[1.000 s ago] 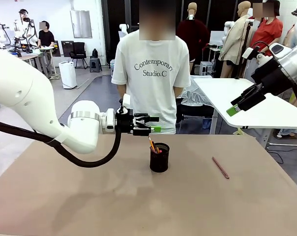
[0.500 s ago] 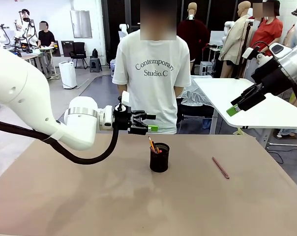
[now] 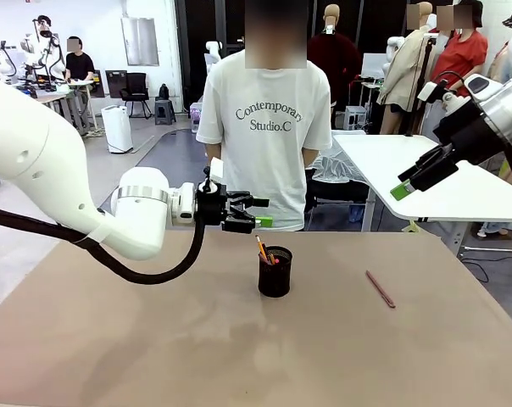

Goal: Place the pens into the pen holder.
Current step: Pick up a writing instrument from the table and place it into the Pen holder.

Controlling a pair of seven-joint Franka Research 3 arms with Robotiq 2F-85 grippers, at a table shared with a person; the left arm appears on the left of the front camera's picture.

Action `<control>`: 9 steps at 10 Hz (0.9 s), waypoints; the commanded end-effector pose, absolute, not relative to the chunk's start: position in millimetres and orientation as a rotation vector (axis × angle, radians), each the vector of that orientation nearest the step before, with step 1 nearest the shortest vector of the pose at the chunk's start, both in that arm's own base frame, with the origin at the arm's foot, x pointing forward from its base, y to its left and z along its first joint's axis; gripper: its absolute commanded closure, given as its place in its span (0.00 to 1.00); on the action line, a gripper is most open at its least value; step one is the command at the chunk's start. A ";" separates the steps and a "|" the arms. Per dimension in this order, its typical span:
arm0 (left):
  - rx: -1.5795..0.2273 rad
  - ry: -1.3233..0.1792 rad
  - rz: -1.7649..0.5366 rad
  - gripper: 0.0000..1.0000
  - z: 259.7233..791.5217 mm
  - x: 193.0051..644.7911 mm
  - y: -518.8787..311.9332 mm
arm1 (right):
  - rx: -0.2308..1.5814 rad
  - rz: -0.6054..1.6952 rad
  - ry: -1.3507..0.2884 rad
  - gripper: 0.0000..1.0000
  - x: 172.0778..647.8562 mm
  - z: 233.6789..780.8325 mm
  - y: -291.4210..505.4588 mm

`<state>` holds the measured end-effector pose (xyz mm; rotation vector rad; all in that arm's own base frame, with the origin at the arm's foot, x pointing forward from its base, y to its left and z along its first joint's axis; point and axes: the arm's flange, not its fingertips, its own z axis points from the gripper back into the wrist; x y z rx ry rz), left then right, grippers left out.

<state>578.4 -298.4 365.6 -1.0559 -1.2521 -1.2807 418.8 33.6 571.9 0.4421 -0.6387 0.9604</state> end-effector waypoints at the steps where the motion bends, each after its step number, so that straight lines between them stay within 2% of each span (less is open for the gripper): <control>1: -1.066 -1.102 -1.338 0.00 379.2 579.3 -282.9 | 0.468 0.953 -0.650 0.00 419.2 573.3 34.5; 4: -1.000 -1.057 -1.498 0.00 427.9 594.1 -232.8 | 0.468 0.953 -0.650 0.00 419.2 573.3 34.5; 9: -0.660 -0.857 -1.534 0.00 527.0 608.1 -132.1 | 0.468 0.953 -0.650 0.00 419.2 573.3 34.5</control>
